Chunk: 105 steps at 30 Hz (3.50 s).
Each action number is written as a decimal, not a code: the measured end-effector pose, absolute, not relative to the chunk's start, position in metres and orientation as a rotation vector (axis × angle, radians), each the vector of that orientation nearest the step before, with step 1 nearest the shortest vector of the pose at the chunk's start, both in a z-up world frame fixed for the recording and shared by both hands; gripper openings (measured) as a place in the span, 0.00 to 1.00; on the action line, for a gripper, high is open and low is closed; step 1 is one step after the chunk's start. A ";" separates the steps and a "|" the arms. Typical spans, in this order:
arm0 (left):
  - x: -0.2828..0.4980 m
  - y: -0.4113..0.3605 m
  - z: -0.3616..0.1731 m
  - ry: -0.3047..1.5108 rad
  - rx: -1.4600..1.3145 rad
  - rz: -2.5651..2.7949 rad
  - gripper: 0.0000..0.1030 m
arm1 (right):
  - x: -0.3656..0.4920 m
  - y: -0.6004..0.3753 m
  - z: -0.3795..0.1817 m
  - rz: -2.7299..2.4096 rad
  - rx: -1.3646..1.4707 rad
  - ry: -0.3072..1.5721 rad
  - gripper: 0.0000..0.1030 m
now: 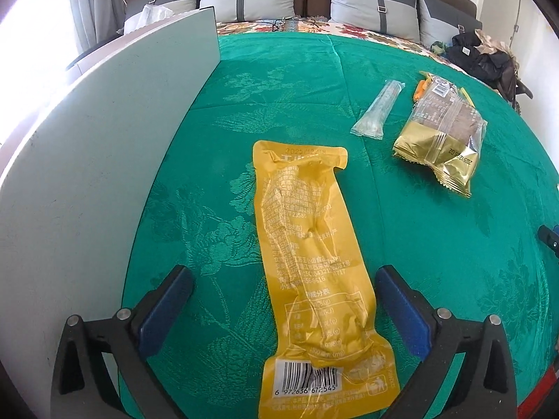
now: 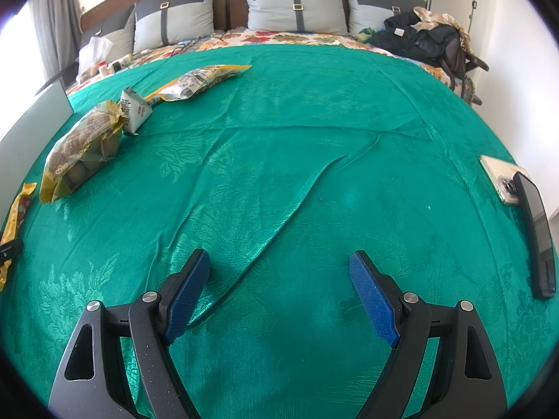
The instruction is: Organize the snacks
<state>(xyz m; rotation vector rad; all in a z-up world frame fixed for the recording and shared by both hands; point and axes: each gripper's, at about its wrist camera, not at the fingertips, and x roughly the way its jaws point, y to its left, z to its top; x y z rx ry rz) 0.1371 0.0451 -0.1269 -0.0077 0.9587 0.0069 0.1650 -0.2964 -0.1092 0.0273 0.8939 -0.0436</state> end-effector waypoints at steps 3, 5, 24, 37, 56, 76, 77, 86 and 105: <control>0.134 0.046 -0.128 0.929 0.002 -0.004 1.00 | 0.165 -0.296 -0.109 -0.044 0.027 0.894 0.83; 0.133 0.046 -0.128 0.924 0.003 -0.005 1.00 | 0.165 -0.296 -0.109 -0.044 0.027 0.894 0.83; 0.133 0.046 -0.128 0.907 -0.001 -0.001 1.00 | 0.167 -0.297 -0.111 -0.052 0.033 0.902 0.85; 0.133 0.046 -0.128 0.906 -0.001 -0.001 1.00 | 0.219 -0.233 -0.048 0.076 0.435 1.036 0.89; 0.133 0.046 -0.129 0.906 -0.002 -0.001 1.00 | 0.280 -0.131 -0.080 0.128 0.266 1.168 0.52; 0.134 0.046 -0.129 0.905 -0.002 -0.002 1.00 | 0.134 -0.295 -0.075 0.176 0.088 0.837 0.72; 0.134 0.046 -0.129 0.905 -0.002 -0.002 1.00 | 0.128 -0.296 -0.077 0.142 0.083 0.810 0.72; 0.134 0.047 -0.129 0.905 -0.002 -0.002 1.00 | 0.139 -0.326 -0.103 -0.104 -0.003 0.872 0.72; 0.134 0.047 -0.129 0.905 -0.003 -0.002 1.00 | 0.135 -0.338 -0.110 -0.127 0.057 0.872 0.83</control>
